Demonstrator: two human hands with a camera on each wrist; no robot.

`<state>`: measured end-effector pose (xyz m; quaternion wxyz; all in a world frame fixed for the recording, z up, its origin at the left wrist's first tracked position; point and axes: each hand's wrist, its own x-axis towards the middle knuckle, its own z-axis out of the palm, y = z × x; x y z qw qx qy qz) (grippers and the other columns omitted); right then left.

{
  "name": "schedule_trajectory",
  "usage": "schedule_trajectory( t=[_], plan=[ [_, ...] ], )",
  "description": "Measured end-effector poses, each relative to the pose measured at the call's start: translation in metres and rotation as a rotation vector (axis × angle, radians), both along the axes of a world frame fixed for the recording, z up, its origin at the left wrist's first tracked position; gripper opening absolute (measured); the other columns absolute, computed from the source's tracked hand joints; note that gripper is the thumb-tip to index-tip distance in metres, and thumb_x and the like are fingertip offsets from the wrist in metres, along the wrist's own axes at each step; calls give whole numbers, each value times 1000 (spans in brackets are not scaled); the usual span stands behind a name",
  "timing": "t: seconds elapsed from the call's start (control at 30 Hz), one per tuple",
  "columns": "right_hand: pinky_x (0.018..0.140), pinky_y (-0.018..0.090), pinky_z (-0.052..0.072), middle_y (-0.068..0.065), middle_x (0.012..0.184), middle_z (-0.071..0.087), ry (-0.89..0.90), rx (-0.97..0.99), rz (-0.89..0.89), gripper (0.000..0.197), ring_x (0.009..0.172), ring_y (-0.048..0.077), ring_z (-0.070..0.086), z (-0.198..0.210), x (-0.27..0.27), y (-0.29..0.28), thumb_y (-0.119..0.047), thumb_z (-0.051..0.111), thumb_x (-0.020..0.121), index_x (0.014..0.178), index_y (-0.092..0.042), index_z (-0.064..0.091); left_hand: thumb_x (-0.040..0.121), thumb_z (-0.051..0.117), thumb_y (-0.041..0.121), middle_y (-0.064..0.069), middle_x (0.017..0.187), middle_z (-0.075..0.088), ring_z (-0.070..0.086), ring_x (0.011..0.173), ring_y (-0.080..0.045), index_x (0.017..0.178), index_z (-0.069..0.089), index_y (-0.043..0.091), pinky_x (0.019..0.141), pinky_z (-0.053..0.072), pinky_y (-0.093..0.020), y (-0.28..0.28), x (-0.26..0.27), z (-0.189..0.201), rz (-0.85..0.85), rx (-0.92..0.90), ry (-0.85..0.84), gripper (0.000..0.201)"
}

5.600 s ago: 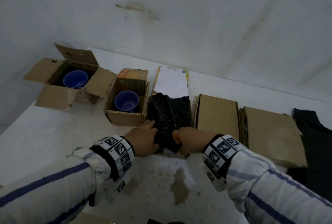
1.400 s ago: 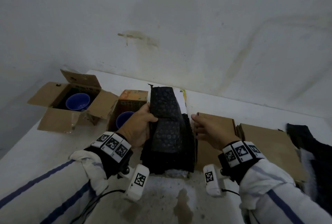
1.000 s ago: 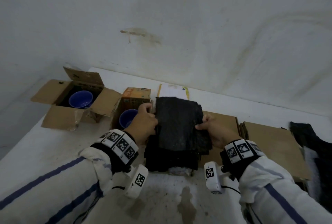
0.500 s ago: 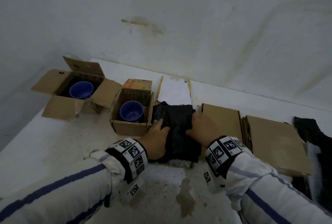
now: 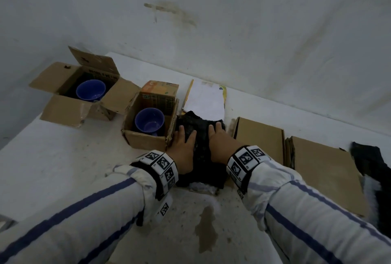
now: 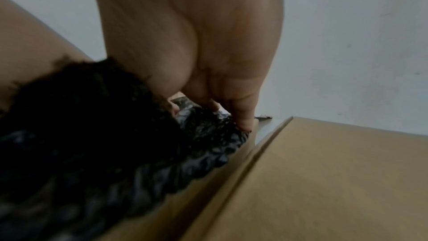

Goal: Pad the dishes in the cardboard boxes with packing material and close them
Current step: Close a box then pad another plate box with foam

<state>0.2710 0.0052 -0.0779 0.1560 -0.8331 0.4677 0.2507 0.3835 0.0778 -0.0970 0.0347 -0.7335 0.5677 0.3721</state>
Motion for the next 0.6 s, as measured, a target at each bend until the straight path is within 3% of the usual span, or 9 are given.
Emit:
schedule_trajectory(
  t=[0.1, 0.2, 0.23, 0.33, 0.4, 0.5, 0.6],
  plan=[
    [107, 46, 36, 18, 156, 4, 54, -9, -8, 97, 137, 35, 30, -2, 7, -4, -21, 67, 84, 151, -8, -2, 87, 58, 12, -12, 154, -29, -15, 145, -32, 149, -15, 24, 118, 16, -45, -3, -2, -2, 0, 3, -53, 97],
    [114, 52, 16, 14, 149, 24, 130, -20, 51, 99, 135, 31, 34, -3, 10, -10, -36, 69, 80, 150, -10, 5, 88, 58, 18, -14, 155, -23, -9, 145, -35, 149, -14, 24, 118, 16, -47, -6, -2, -2, -7, 24, -79, 95],
    [114, 53, 15, 12, 147, 27, 143, -2, 69, 99, 135, 30, 34, -3, 9, -14, -39, 70, 78, 149, -12, 6, 88, 58, 19, -14, 155, -22, -8, 145, -36, 149, -14, 23, 118, 16, -48, -7, -1, -1, -12, 38, -77, 94],
    [109, 51, 31, 10, 139, 37, 117, 46, 120, 96, 128, 29, 42, 0, 6, -24, -42, 76, 71, 144, -13, 21, 88, 57, 17, -14, 155, -23, -8, 145, -37, 149, -16, 23, 117, 17, -49, -9, 3, 0, -16, 83, -53, 95],
    [102, 43, 42, 10, 136, 42, 93, 124, 147, 89, 123, 28, 46, 8, 6, -31, -42, 78, 71, 141, -11, 31, 88, 56, 14, -14, 155, -23, -8, 145, -36, 149, -16, 23, 117, 19, -49, -9, 4, 2, -25, 88, -50, 95],
    [87, 32, 46, 11, 127, 55, 39, 146, 162, 62, 114, 26, 54, 27, 10, -46, -37, 73, 79, 129, -7, 51, 89, 54, 8, -14, 155, -25, -8, 145, -36, 149, -16, 23, 116, 21, -49, -9, 5, 4, -49, 98, -48, 94],
    [91, 34, 45, 15, 131, 46, -36, 11, 244, 59, 117, 30, 51, 38, 22, -55, -22, 65, 85, 137, -7, 41, 89, 54, 11, -16, 155, -22, -8, 145, -36, 150, -15, 21, 117, 17, -47, -9, 4, 4, -72, 70, -85, 92]
  ],
)
